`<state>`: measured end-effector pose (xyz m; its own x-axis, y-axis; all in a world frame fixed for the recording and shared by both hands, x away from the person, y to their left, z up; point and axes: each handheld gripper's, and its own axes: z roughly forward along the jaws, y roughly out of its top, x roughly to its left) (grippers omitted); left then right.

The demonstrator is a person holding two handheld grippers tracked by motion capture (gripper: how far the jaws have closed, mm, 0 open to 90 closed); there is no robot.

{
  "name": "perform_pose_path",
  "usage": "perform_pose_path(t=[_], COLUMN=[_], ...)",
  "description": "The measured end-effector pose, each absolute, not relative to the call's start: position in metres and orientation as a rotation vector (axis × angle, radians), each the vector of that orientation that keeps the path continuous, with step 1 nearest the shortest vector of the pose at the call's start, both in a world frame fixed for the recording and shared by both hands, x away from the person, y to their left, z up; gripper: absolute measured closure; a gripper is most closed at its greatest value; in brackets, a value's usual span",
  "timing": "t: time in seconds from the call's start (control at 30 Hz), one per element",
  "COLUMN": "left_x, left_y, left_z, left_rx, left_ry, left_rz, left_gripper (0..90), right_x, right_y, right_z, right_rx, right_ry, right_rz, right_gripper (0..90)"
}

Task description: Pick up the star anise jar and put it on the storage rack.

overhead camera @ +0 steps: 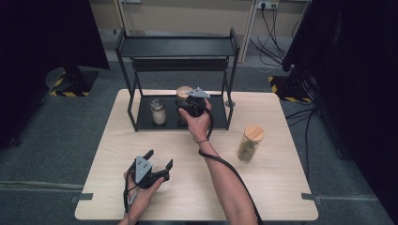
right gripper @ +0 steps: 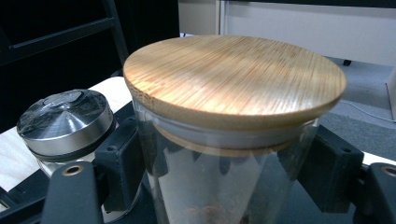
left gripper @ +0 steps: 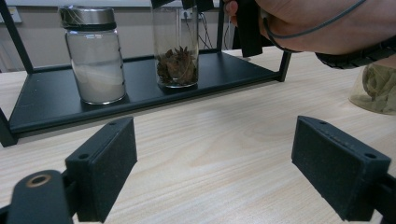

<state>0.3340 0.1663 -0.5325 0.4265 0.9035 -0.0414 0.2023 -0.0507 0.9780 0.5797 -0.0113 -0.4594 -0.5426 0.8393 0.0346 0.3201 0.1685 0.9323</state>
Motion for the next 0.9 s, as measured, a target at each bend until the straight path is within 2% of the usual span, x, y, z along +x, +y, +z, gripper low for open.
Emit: perform_pose_path(t=[0.73, 0.9], left_x=[0.3339, 0.3339], left_y=[0.1662, 0.1662], left_z=[-0.5325, -0.5326], left_rx=[1.540, 1.538], left_ry=[1.011, 1.013], left_rz=[0.773, 0.771], left_gripper=[13.7, 13.7], right_x=[0.5708, 0.5714], right_y=[-0.0089, -0.0105], right_z=[-0.4658, -0.4659], right_rx=[1.058, 1.081], right_ry=[1.942, 1.962], right_rz=[1.362, 1.370], right_gripper=[24.4, 18.8])
